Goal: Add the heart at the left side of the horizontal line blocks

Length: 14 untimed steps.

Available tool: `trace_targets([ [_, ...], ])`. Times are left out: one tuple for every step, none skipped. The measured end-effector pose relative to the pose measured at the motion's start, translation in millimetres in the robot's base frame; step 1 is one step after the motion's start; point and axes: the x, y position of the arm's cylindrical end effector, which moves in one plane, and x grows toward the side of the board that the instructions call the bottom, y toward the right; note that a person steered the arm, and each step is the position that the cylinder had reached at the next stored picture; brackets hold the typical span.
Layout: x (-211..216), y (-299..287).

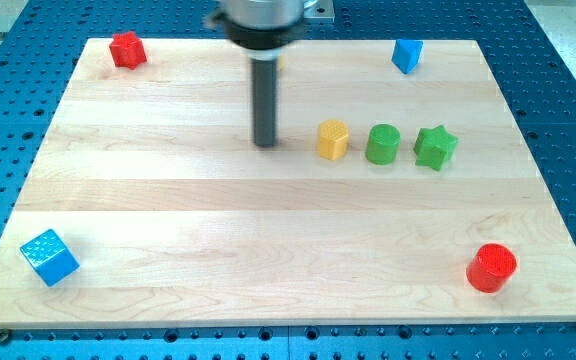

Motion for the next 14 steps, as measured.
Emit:
trace_targets([
  [-40,17],
  [-78,57],
  [-120,66],
  [-148,81],
  [-160,28],
  [-94,-41],
  [-87,-69],
  [-116,-56],
  [-112,-112],
  [-33,-122],
  [-1,-103],
  [6,-158],
  [51,-175],
  [42,-100],
])
